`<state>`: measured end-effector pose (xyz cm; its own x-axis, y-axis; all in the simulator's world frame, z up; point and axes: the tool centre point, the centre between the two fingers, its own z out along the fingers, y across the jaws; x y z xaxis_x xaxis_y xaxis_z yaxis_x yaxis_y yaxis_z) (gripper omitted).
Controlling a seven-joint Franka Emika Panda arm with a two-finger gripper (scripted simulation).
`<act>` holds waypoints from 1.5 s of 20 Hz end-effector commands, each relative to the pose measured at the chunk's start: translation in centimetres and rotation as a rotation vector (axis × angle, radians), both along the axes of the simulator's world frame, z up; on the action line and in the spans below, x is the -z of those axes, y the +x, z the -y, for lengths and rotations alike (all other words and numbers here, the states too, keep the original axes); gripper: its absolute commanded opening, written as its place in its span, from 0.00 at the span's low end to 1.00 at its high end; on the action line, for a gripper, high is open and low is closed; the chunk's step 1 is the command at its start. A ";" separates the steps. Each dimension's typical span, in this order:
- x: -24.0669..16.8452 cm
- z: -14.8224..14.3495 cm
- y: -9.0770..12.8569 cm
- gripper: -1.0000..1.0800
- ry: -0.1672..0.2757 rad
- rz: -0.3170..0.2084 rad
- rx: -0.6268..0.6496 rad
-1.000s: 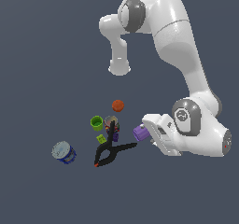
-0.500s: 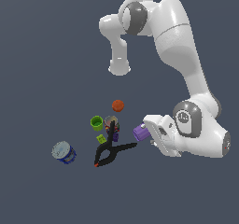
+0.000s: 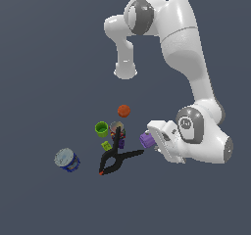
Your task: Pick up a designated object from a clutter of objects.
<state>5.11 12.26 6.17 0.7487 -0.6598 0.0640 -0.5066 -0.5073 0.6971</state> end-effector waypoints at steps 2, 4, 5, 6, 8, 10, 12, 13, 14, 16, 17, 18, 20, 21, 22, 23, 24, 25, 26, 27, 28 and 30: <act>0.5 0.4 -0.3 1.00 -0.001 0.001 0.001; 0.7 0.5 -0.4 1.00 -0.001 0.001 0.001; 0.7 0.5 -0.4 1.00 -0.001 0.001 0.001; 0.7 0.5 -0.4 0.00 -0.001 0.001 0.001; 0.7 0.5 -0.4 0.00 -0.001 0.001 0.001; 0.7 0.5 -0.4 0.00 -0.001 0.001 0.001; 0.7 0.5 -0.4 0.00 -0.001 0.001 0.001; 0.7 0.5 -0.4 0.00 -0.001 0.001 0.001; 0.7 0.5 -0.4 0.00 -0.001 0.001 0.001; 0.7 0.5 -0.3 0.00 -0.001 0.001 0.001; 0.7 0.5 -0.3 0.00 -0.001 0.001 0.001; 0.6 0.6 -0.3 0.00 -0.001 0.001 0.001; 0.3 0.7 -0.4 0.00 -0.001 0.001 0.001; 0.1 0.8 -0.4 0.00 -0.001 0.001 0.001; -0.2 0.9 -0.4 0.00 -0.001 0.001 0.001; -0.5 1.1 -0.4 0.00 -0.001 0.001 0.001; -0.9 1.3 -0.5 0.00 -0.001 0.001 0.001; -1.3 1.5 -0.5 0.00 -0.001 0.001 0.001; -1.8 1.7 -0.5 0.00 -0.001 0.001 0.001; -2.4 1.9 -0.6 0.00 -0.001 0.001 0.001; -3.0 2.2 -0.6 0.00 -0.001 0.001 0.001; -4.4 2.9 -0.7 0.00 -0.001 0.001 0.001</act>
<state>4.40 9.87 9.42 0.7485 -0.6600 0.0645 -0.5062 -0.5058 0.6986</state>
